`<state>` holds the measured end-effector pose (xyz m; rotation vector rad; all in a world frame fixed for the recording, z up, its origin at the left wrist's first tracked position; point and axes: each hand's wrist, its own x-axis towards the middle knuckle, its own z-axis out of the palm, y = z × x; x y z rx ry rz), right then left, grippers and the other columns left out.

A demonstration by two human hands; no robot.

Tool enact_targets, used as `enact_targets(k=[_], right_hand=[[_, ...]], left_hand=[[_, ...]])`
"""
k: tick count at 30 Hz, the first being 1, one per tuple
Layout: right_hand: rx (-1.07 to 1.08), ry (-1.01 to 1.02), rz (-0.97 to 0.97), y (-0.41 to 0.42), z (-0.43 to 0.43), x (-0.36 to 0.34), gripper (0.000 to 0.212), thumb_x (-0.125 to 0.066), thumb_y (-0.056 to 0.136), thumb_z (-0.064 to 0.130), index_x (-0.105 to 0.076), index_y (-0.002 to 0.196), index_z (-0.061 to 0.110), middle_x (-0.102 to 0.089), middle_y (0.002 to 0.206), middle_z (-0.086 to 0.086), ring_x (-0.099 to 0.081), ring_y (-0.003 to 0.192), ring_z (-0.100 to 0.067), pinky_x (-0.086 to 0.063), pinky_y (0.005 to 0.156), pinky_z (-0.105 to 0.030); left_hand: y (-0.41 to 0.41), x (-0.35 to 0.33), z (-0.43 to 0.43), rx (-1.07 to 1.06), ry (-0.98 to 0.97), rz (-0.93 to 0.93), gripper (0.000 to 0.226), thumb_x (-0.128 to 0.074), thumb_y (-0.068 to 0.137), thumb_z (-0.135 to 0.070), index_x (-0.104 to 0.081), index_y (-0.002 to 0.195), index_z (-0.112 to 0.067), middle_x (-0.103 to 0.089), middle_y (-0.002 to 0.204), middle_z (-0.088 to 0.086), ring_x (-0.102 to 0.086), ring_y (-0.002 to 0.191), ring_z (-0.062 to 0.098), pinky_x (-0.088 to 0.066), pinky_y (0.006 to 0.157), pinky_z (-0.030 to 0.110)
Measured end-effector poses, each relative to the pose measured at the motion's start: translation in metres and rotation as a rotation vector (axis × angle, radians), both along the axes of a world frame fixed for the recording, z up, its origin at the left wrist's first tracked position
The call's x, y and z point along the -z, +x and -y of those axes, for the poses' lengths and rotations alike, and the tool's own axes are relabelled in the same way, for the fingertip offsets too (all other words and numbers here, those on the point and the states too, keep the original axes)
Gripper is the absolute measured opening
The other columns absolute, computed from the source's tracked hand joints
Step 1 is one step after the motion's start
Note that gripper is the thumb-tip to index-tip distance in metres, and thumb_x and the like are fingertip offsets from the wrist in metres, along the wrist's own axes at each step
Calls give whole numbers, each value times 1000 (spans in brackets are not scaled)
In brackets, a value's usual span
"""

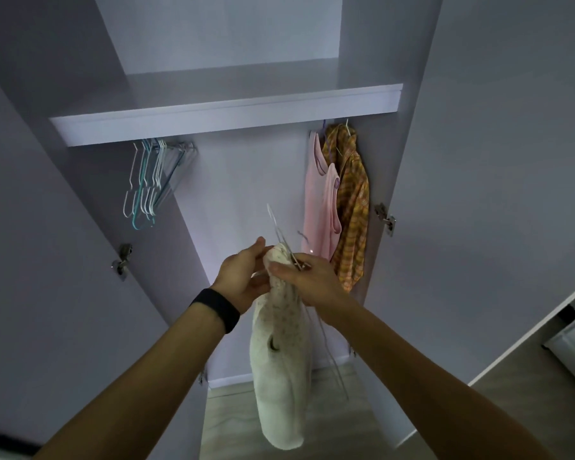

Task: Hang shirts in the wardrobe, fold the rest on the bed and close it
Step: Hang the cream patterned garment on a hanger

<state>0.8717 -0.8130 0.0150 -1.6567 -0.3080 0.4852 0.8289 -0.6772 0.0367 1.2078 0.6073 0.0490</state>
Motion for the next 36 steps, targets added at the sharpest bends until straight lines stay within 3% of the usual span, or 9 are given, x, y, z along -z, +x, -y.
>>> enact_targets(k=[4, 8, 14, 19, 22, 25, 28, 31, 36], right_hand=[[10, 9, 70, 13, 3, 3, 6, -74, 90, 29, -79, 88, 29, -78, 89, 2, -75, 86, -17, -60, 80, -34], [7, 36, 73, 21, 1, -2, 25, -72, 92, 24, -79, 74, 41, -78, 86, 5, -75, 83, -13, -60, 78, -31], [84, 159, -108, 41, 21, -7, 19, -74, 72, 24, -80, 87, 16, -77, 90, -10, -72, 85, -28, -54, 75, -36], [106, 244, -210, 50, 35, -13, 18, -65, 75, 14, -81, 68, 18, -76, 78, -8, -73, 69, -23, -55, 69, -32], [114, 273, -260, 53, 41, -15, 18, -67, 59, 18, -81, 70, 15, -77, 84, -9, -74, 75, -25, -57, 78, -36], [226, 247, -236, 61, 55, -14, 28, -68, 55, 19, -80, 79, 11, -77, 95, -15, -72, 88, -32, -56, 85, -44], [358, 151, -176, 74, 81, -8, 16, -68, 63, 19, -78, 75, 14, -77, 80, -4, -73, 73, -24, -57, 69, -35], [419, -55, -138, 80, 98, 3, 10, -62, 78, 10, -68, 74, 18, -61, 60, 4, -53, 54, -13, -40, 46, -21], [521, -45, -6, 73, 88, -2, 31, -58, 96, 40, -74, 75, 24, -63, 63, 7, -51, 54, -10, -42, 51, -20]], left_hand=[[-2, -9, -17, 63, -74, -14, 44, -48, 100, -43, -73, 109, -7, -76, 102, 10, -73, 92, 33, -59, 78, 39], [-1, -15, -34, 115, -91, 22, 47, -49, 99, -45, -73, 112, -7, -74, 111, 13, -72, 97, 40, -61, 73, 42], [-5, 19, -73, -65, 460, -77, 32, -58, 98, -40, -63, 118, -16, -67, 125, 1, -63, 103, 23, -49, 86, 34], [-2, 51, -68, 306, 574, -233, 68, -66, 91, -51, -40, 148, -24, -49, 140, -1, -54, 117, 18, -37, 93, 29], [6, 66, -57, 275, 671, -202, 41, -63, 96, -35, -56, 135, -22, -68, 119, 2, -66, 98, 18, -56, 83, 36], [10, 66, -64, 230, 457, -199, 25, -66, 95, -12, -68, 119, -7, -76, 97, 10, -74, 84, 23, -62, 68, 32], [7, 47, -87, 235, 314, -154, 21, -73, 89, -7, -70, 109, -2, -76, 99, 15, -75, 83, 27, -60, 63, 30], [10, 20, -101, 205, 365, -78, 23, -77, 85, -10, -70, 107, -5, -77, 96, 11, -75, 80, 24, -60, 61, 29], [30, -18, -86, 153, 590, 38, 14, -80, 83, -16, -73, 95, -12, -75, 71, -5, -71, 61, 8, -54, 52, 20]])
